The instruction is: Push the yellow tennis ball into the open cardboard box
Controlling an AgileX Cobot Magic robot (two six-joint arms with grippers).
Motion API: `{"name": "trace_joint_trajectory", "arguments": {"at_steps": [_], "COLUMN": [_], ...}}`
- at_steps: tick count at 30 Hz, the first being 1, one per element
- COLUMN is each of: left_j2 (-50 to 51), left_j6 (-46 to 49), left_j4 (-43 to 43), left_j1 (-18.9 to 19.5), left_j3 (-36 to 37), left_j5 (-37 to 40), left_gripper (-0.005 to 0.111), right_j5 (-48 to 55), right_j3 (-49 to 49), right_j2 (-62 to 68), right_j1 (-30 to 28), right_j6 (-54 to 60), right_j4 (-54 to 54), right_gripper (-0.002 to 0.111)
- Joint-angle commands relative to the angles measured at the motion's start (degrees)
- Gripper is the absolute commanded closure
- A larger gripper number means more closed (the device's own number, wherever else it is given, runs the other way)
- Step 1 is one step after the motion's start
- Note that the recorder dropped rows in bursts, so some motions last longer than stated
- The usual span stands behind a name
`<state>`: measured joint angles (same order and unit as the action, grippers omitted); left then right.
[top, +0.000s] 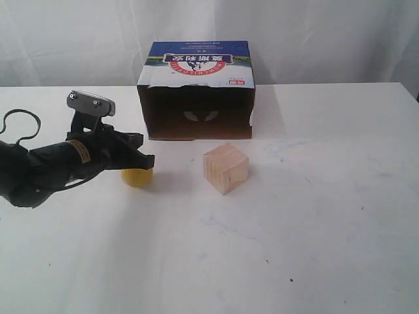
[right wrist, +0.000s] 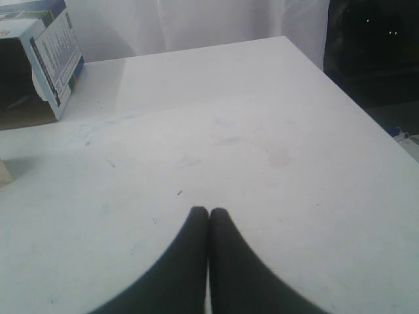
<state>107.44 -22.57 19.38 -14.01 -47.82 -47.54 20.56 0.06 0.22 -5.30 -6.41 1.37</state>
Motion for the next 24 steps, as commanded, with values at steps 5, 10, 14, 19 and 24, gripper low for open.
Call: {"name": "trace_joint_trajectory", "arguments": {"at_steps": [5,10,14,19,24], "left_j2": [-5.6,-0.4,3.3,3.3,3.3], "left_j6": [1.8,1.0,-2.8,-6.3,-9.2], "left_j4": [-7.8,-7.6,-6.6,0.1,1.1], "left_j1": [2.0,4.3,5.3,5.3,5.3], "left_j3": [-0.2,-0.2,-0.3,-0.3,-0.3], "left_j5": [0.2,0.4,-3.8,-0.6,-1.2], "left_gripper": [0.107,0.107,0.107,0.107,0.107], "right_j5": [-0.5,-0.5,-0.5,-0.5,-0.5], "right_j3": [-0.1,-0.1,-0.1,-0.1,-0.1], "right_j2": [-0.2,-0.2,-0.2,-0.2,-0.2], "right_j1": [0.2,0.2,0.2,0.2,0.2], "right_j6": [0.1,0.1,0.1,0.1,0.1], "right_j4": [0.1,0.1,0.1,0.1,0.1], "right_gripper": [0.108,0.108,0.108,0.108,0.108]}}
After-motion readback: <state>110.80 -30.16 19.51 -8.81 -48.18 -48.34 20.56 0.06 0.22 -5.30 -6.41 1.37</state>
